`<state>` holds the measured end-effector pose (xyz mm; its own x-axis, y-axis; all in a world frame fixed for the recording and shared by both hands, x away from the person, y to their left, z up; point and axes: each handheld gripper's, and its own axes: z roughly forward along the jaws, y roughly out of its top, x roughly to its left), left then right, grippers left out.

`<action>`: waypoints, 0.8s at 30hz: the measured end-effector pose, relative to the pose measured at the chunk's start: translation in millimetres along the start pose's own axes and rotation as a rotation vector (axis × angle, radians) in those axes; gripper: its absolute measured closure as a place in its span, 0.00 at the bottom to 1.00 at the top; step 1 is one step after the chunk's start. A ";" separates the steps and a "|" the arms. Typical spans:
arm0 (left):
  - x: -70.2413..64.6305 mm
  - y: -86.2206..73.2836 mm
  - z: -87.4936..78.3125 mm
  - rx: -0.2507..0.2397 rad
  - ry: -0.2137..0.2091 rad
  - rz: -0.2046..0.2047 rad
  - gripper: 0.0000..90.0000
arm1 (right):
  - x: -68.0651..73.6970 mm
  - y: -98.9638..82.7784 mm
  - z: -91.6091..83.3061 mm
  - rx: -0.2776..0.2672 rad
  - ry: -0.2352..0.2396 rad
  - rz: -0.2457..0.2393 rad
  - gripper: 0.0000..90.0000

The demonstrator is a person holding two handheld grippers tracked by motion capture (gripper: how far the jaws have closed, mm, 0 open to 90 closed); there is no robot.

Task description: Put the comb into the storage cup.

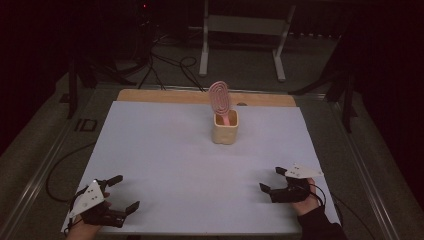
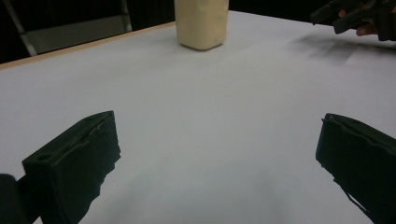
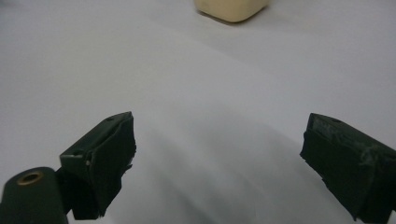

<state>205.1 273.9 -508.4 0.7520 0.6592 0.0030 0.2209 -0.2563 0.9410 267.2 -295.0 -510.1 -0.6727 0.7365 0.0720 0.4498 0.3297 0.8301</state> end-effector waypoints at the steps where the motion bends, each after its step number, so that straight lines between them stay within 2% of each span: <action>1: 0.1 0.0 0.1 -0.001 0.000 -0.001 0.00 | 0.6 -1.1 -1.0 0.004 -0.006 -0.003 0.10; 5: 0.1 -0.2 0.3 0.003 0.000 0.002 0.00 | 1.3 -3.1 -2.7 0.006 -0.024 -0.024 0.10; 15: -0.1 -0.3 0.6 0.006 -0.003 0.006 0.00 | 1.8 -1.2 3.0 -0.009 0.004 -0.032 0.10; 24: -0.2 -0.3 0.4 0.007 -0.001 0.007 0.00 | 4.5 0.3 1.3 -0.030 -0.002 -0.054 0.10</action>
<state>205.1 273.5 -508.8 0.7543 0.6565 0.0088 0.2205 -0.2660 0.9384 265.1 -290.7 -510.2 -0.6946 0.7189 0.0256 0.3947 0.3511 0.8491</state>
